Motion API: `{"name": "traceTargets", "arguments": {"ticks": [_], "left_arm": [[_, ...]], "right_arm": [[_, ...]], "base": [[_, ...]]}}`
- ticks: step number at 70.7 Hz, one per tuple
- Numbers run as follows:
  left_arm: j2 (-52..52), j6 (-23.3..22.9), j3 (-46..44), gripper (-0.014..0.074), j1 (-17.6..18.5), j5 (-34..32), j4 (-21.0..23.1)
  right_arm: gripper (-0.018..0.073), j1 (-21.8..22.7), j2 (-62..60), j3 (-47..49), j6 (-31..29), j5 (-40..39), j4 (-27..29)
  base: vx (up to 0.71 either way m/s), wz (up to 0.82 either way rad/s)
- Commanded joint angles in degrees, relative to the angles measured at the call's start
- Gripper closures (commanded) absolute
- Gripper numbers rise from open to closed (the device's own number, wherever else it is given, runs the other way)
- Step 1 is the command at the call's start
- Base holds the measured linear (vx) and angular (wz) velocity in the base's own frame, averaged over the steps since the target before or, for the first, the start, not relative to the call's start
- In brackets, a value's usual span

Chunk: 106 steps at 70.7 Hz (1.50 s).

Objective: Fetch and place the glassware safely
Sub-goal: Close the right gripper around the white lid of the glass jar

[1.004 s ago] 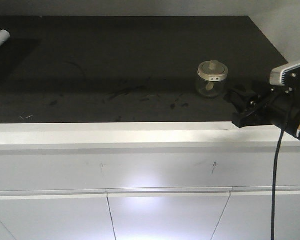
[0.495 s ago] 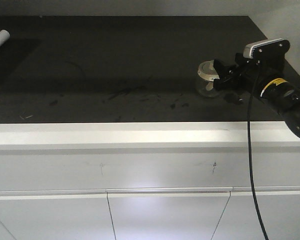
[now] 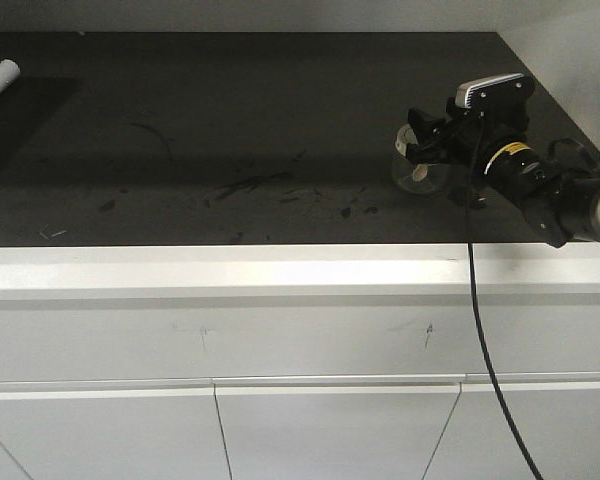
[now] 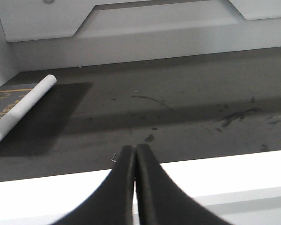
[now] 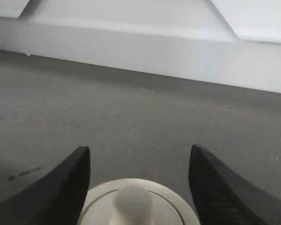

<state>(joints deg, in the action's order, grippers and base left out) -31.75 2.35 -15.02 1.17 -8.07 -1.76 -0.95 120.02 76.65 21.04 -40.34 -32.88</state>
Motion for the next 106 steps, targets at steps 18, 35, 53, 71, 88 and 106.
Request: {"name": "traceTargets", "arguments": {"ticks": [18,35,53,71,88,106], "left_arm": [[0.0,-0.5,-1.6,0.0603,0.3,-4.1,0.4],[0.0,-0.5,-1.6,0.0603,0.3,-4.1,0.4],[0.0,-0.5,-1.6,0.0603,0.3,-4.1,0.4],[0.0,-0.5,-1.6,0.0603,0.3,-4.1,0.4],[0.0,-0.5,-1.6,0.0603,0.3,-4.1,0.4],[0.0,-0.5,-1.6,0.0603,0.3,-4.1,0.4]], "right_arm": [[0.0116,0.0,1.1,4.6,-0.2,-3.8,1.2],[0.0244,0.0,1.3,4.8,-0.2,-3.7,1.2],[0.0571,0.0,1.0,4.8,3.7,-1.5,1.2],[0.0566,0.0,-2.1,4.6,4.1,-0.3,0.1],[0.0563,0.0,-9.4,1.1,10.3,0.2,-6.9],[0.0563,0.0,-21.1,-14.2,8.3,-0.1,-6.6]], "base": [[0.0,0.0],[0.0,0.0],[0.0,0.0],[0.0,0.0],[0.0,0.0],[0.0,0.0]]}}
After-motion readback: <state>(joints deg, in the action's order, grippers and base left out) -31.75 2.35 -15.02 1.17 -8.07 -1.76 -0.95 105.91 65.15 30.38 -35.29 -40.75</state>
